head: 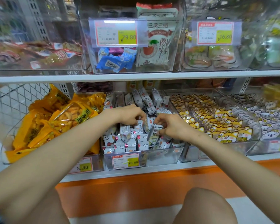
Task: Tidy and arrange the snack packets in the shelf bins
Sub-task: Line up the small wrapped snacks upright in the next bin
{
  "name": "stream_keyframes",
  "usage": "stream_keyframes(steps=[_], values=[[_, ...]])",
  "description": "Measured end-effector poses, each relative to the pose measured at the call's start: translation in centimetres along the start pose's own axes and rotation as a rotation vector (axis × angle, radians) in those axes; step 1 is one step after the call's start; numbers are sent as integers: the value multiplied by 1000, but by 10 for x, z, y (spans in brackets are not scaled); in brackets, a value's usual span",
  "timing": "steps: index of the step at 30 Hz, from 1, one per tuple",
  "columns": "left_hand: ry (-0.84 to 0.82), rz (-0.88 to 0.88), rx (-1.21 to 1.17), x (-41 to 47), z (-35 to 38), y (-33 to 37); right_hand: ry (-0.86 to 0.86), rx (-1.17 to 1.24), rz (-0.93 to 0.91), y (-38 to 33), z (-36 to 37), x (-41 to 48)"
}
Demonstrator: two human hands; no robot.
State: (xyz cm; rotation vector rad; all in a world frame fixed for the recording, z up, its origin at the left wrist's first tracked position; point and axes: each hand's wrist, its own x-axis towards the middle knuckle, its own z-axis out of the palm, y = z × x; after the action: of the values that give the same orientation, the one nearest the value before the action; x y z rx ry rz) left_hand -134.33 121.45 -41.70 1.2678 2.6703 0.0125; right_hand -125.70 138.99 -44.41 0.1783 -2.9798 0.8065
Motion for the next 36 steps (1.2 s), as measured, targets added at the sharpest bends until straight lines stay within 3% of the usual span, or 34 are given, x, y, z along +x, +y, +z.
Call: stream_keyframes(steps=[6, 11, 15, 20, 23, 26, 30, 36], values=[[-134, -48, 124, 2, -3, 4, -13, 30, -57, -6, -4, -8], [-84, -18, -23, -8, 3, -2, 97, -39, -161, -9, -10, -12], [-62, 18, -150, -22, 4, 2, 146, -21, -117, -8, -19, -13], [-152, -103, 149, -29, 11, 24, 233, -59, 25, -12, -36, -15], [-142, -134, 209, -30, 15, 30, 288, -86, 89, -17, -42, -17], [-139, -133, 183, -30, 15, 27, 265, 67, 188, -17, -43, -17], [-158, -153, 129, -28, 13, 30, 65, 588, 271, -12, -45, -21], [-139, -219, -144, -31, 6, 26, -54, 692, 222, -8, -34, -28]])
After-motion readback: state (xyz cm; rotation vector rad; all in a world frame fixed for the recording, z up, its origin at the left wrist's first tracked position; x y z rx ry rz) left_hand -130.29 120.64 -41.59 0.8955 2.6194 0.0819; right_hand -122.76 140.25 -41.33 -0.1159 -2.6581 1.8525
